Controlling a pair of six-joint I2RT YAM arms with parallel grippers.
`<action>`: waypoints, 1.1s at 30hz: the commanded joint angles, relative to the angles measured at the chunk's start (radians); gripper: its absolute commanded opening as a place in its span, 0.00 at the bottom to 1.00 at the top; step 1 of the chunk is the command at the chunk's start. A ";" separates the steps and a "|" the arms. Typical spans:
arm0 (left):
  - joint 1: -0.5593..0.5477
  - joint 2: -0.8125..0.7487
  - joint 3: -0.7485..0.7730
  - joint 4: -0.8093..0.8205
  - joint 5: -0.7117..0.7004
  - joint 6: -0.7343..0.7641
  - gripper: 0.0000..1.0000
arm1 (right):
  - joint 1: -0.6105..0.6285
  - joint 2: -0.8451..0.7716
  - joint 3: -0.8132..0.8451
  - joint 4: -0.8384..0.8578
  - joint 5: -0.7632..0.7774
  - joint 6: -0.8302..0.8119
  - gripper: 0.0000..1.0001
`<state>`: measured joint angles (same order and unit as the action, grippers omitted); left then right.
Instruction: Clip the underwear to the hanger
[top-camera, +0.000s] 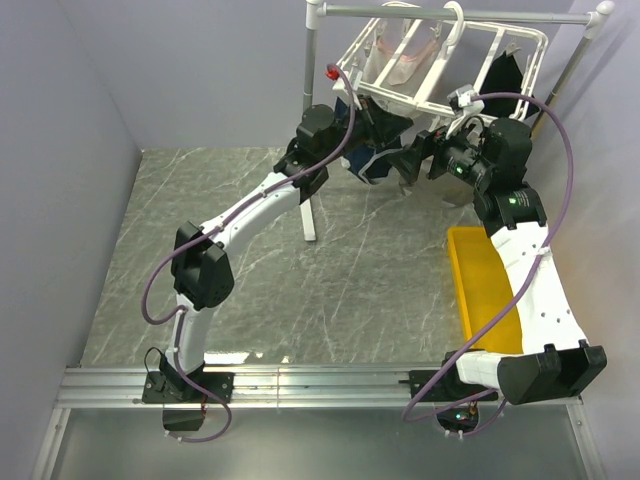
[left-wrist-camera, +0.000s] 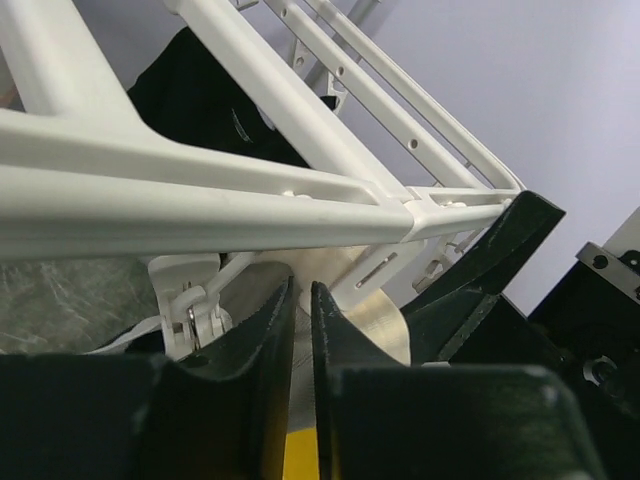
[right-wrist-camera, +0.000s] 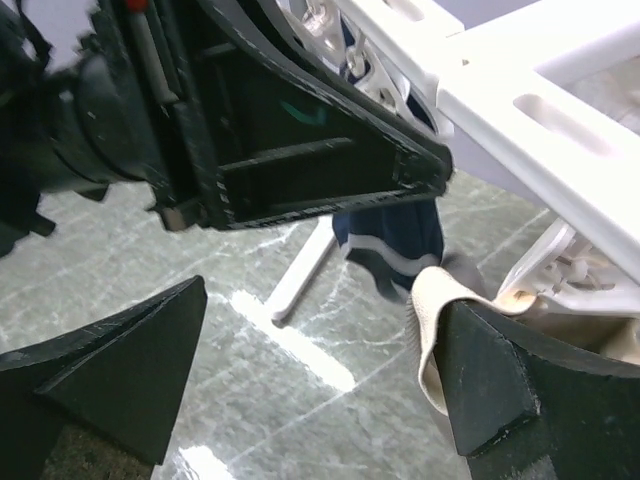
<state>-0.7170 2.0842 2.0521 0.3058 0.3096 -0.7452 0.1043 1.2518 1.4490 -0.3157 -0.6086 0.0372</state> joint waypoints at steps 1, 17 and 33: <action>0.010 -0.075 -0.033 0.042 0.042 0.040 0.21 | -0.008 0.000 0.036 -0.022 0.015 -0.054 0.98; 0.051 -0.145 -0.239 0.254 0.364 0.084 0.50 | -0.009 -0.014 0.033 -0.028 0.020 -0.226 1.00; -0.012 -0.066 -0.169 0.155 0.401 0.513 0.68 | -0.009 0.021 0.091 -0.074 -0.020 -0.201 1.00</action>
<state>-0.6823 1.9839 1.8278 0.4889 0.6739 -0.3534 0.0952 1.2610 1.4738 -0.4484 -0.5976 -0.1810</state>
